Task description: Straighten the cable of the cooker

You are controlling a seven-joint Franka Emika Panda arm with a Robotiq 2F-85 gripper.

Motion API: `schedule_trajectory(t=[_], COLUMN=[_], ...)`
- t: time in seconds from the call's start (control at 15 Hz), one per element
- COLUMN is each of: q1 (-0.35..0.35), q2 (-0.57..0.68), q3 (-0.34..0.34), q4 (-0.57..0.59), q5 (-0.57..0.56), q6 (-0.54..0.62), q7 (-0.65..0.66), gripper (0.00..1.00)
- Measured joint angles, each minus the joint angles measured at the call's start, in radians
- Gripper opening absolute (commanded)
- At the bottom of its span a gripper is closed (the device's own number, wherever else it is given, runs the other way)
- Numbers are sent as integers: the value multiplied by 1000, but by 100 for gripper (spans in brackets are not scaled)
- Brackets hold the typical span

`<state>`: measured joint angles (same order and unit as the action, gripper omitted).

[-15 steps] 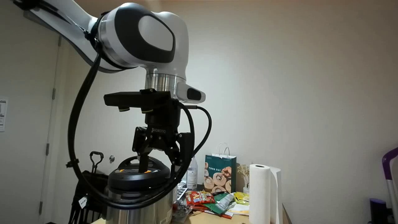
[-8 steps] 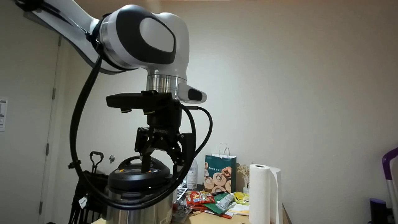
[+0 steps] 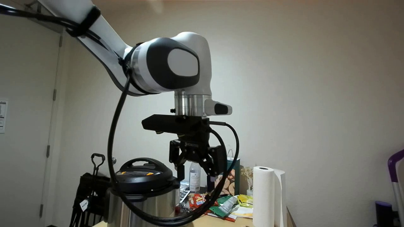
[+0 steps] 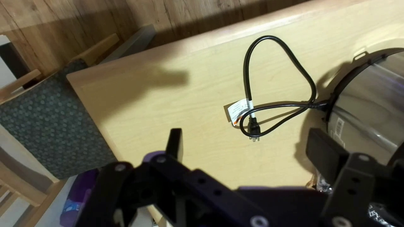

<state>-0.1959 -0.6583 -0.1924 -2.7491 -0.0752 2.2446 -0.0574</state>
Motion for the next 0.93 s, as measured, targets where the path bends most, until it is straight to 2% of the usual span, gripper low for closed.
schedule_trajectory(t=[0.4, 0.6, 0.8, 0.93], q1=[-1, -2, -2, -2], q2=[37, 44, 118, 211], q3=[0, -6, -8, -7], q4=[24, -21, -58, -57], q5=[0, 0, 0, -11], q6=[0, -8, 51, 137], q7=[0, 0, 0, 0], gripper=[100, 100, 100, 100])
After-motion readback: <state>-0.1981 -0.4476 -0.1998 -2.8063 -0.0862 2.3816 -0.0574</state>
